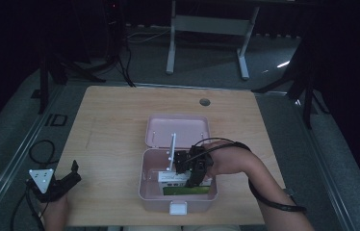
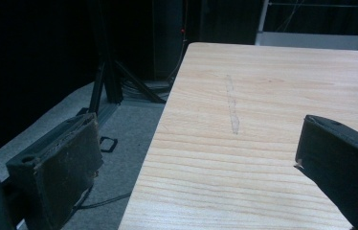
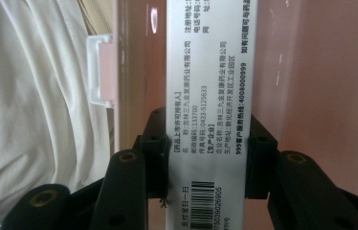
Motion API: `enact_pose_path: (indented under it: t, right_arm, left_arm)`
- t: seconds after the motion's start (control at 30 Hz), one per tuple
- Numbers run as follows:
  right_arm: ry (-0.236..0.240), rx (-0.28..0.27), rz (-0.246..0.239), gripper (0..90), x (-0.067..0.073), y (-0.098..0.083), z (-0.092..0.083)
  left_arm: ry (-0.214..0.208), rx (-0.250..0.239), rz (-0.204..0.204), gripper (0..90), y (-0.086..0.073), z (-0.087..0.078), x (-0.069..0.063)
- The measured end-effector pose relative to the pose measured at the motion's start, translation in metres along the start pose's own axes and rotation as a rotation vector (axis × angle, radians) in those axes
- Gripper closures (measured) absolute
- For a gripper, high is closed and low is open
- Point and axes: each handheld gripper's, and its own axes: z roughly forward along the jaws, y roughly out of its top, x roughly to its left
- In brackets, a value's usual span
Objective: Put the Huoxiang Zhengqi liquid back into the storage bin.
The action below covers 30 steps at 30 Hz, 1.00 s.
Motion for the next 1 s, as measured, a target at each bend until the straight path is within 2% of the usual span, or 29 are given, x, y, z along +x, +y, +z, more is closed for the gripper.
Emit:
enact_pose_path:
  t: [0.13,0.27,0.43,0.53,1.0]
  right_arm:
    - [0.004,-0.012,0.013,61.8,-0.003,-0.004,0.009]
    - [0.027,-0.018,0.019,61.8,-0.006,-0.007,0.021]
    - [0.024,0.009,0.032,61.7,-0.008,-0.009,0.038]
    - [0.039,0.020,0.036,61.7,-0.008,-0.010,0.046]
    - [0.051,0.039,0.047,61.6,-0.012,-0.011,0.070]
  left_arm:
    - [-0.001,0.000,0.001,2.1,0.000,0.000,0.000]
    - [-0.002,-0.001,-0.001,2.1,0.000,0.000,0.000]
    - [-0.003,-0.001,-0.001,2.1,0.000,0.000,0.000]
    - [-0.004,0.000,0.000,2.1,0.000,0.000,0.000]
    - [-0.004,0.002,0.005,2.1,0.000,0.001,-0.001]
